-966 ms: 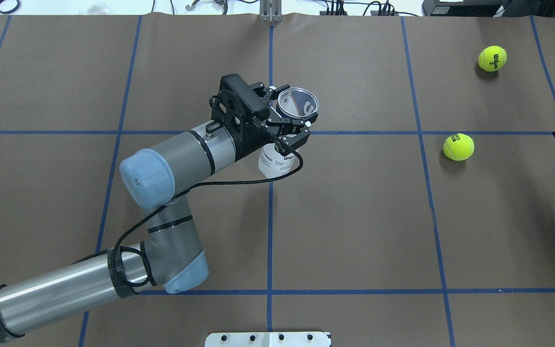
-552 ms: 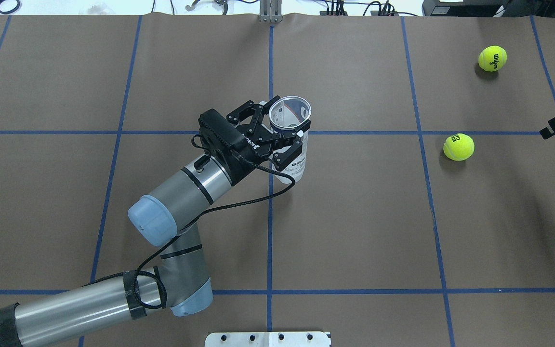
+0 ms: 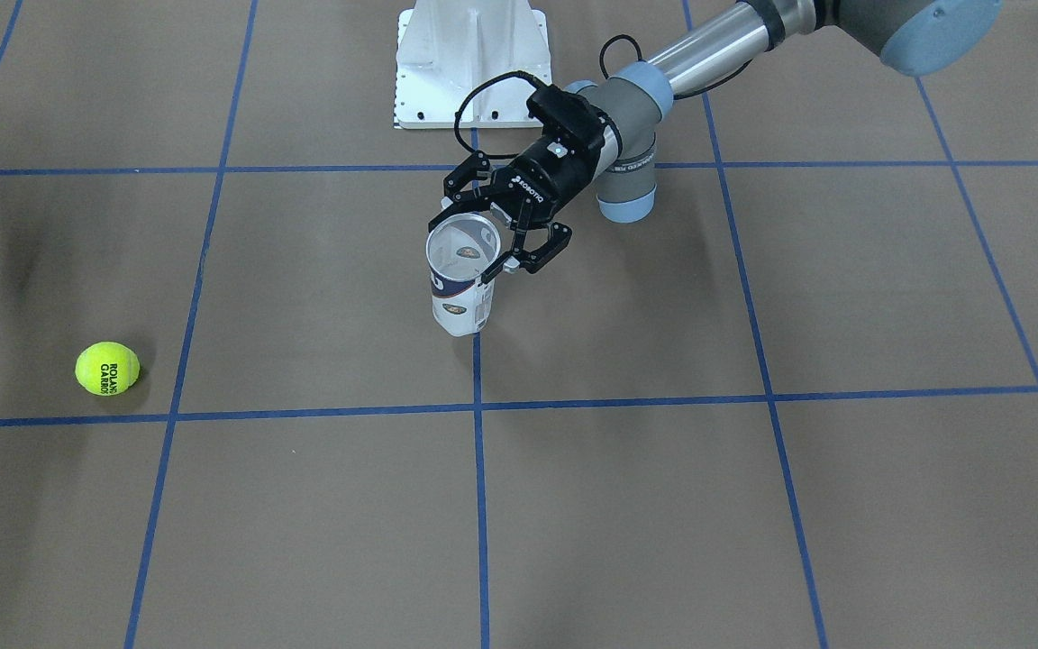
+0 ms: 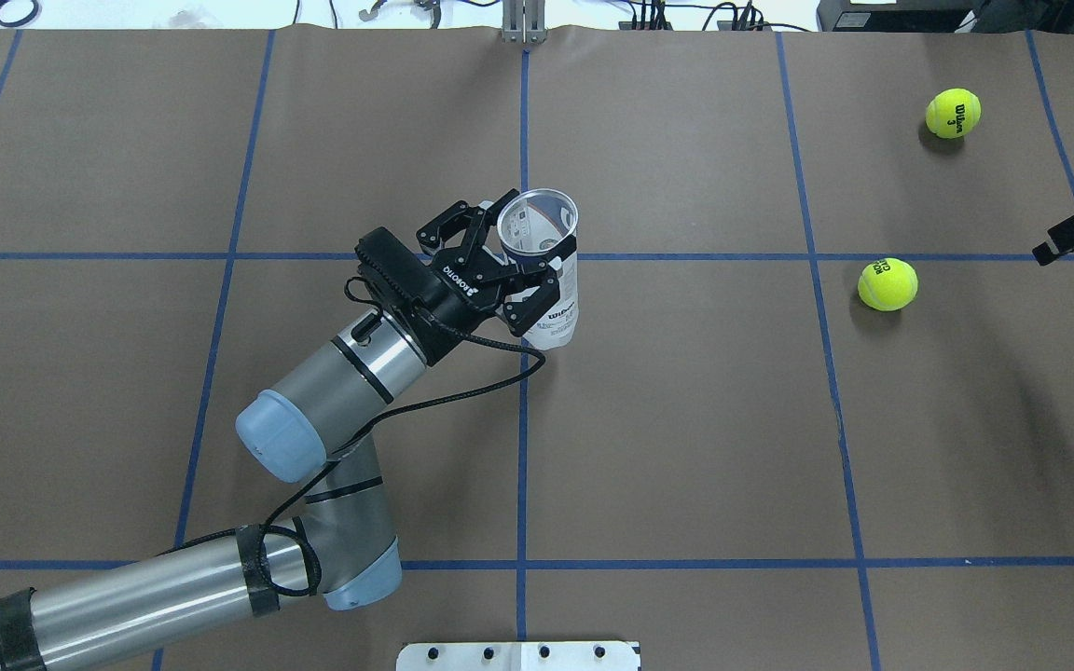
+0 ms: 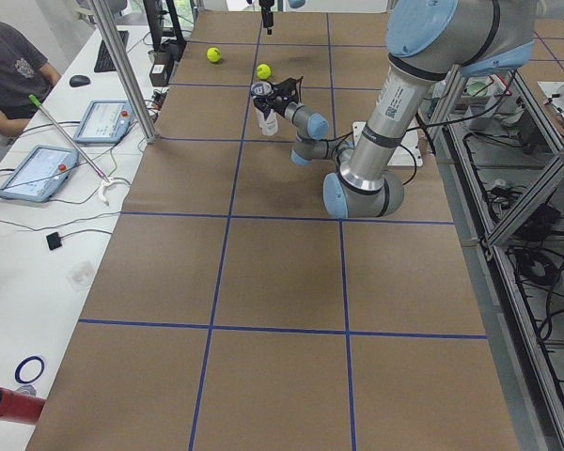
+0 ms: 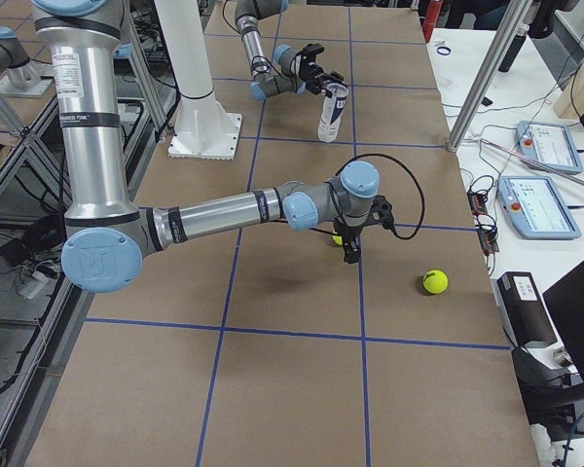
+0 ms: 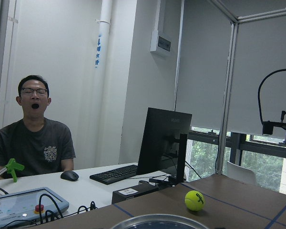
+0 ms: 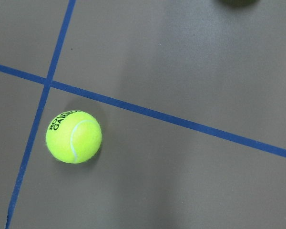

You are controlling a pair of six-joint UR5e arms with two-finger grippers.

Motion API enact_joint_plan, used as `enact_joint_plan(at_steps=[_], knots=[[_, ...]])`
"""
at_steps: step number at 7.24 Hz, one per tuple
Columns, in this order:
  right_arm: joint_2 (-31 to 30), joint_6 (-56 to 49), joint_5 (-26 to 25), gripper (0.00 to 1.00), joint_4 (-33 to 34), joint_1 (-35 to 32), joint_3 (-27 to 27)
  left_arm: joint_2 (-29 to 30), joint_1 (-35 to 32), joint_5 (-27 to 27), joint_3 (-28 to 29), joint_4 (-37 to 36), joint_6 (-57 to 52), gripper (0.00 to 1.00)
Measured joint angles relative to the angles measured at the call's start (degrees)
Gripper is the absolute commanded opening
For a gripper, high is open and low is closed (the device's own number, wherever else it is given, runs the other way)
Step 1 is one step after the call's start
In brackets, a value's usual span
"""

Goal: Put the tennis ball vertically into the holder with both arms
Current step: 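Set the can down with the left gripper while the right arm reaches out, then grasp the nearer yellow tennis ball with the right gripper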

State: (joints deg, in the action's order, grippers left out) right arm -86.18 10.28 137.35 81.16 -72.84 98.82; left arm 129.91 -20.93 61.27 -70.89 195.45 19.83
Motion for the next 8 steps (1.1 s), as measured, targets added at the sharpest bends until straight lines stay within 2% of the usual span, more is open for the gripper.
enact_joint_plan(at_steps=[2,5,8], knots=[[-0.03,0.09,-0.06,0.99,-1.36,0.14,-0.07,-0.75,0.78,-0.09,1.09,3.15,-1.79,0.62],[-0.49,0.62,-0.46,0.99,-3.09,0.91,-0.24,-0.87,1.55,-0.12,2.25,4.2,-2.15,0.62],[1.22,10.92,-3.49,0.99,-3.4,5.97,-0.16,-0.67,2.02,-0.18,2.83,4.26,-2.17,0.62]])
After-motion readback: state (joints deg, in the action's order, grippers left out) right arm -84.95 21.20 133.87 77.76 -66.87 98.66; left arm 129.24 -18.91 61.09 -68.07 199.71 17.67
